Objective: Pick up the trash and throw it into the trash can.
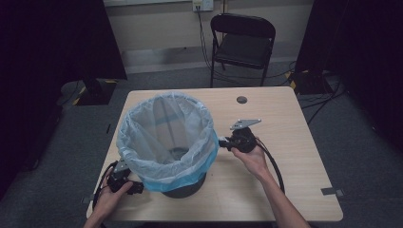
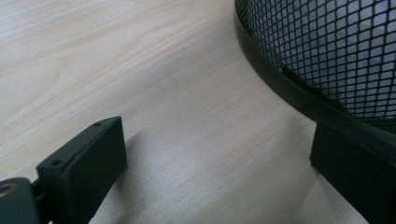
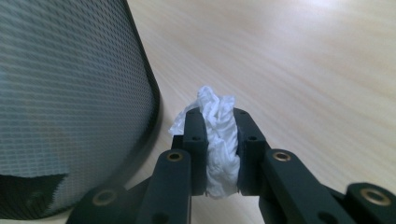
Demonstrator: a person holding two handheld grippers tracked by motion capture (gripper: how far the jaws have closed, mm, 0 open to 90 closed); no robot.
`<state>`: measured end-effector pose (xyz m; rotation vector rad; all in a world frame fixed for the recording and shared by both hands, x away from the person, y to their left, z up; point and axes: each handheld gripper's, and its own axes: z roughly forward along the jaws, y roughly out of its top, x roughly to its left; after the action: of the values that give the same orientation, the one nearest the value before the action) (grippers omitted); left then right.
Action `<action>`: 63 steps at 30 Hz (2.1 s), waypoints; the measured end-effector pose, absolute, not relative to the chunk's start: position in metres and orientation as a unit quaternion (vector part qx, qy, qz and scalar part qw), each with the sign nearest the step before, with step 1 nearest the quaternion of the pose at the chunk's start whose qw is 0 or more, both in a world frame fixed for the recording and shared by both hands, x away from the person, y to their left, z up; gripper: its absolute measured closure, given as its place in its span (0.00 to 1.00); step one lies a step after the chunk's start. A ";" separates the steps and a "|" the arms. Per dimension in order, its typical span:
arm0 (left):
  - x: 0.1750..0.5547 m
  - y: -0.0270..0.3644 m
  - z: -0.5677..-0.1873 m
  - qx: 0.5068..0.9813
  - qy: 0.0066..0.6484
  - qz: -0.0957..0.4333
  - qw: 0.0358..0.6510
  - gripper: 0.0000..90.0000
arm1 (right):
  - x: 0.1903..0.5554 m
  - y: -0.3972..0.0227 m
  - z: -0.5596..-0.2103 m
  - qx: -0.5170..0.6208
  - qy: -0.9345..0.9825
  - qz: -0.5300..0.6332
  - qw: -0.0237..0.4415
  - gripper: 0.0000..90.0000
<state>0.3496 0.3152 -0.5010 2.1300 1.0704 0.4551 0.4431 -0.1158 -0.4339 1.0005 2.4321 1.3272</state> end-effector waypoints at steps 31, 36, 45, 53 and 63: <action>0.350 0.315 -0.501 0.823 0.412 0.175 0.350 0.03 | 0.449 -0.112 -0.307 0.298 0.777 0.532 0.159 0.87; 0.350 0.315 -0.501 0.823 0.412 0.175 0.350 0.03 | 0.449 -0.106 -0.285 0.282 0.772 0.551 0.147 0.86; 0.350 0.315 -0.501 0.823 0.412 0.176 0.350 0.03 | 0.432 -0.076 -0.253 0.237 0.782 0.555 0.154 0.86; 0.350 0.315 -0.501 0.823 0.412 0.175 0.350 0.03 | 0.415 -0.052 -0.240 0.187 0.788 0.577 0.106 0.86; 0.350 0.315 -0.501 0.823 0.412 0.175 0.350 0.03 | 0.412 -0.029 -0.246 0.172 0.818 0.543 0.080 0.57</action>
<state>0.3502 0.3153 -0.5012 2.1315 1.0674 0.4546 0.4116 -0.0286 -0.2463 0.5133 2.4468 1.6254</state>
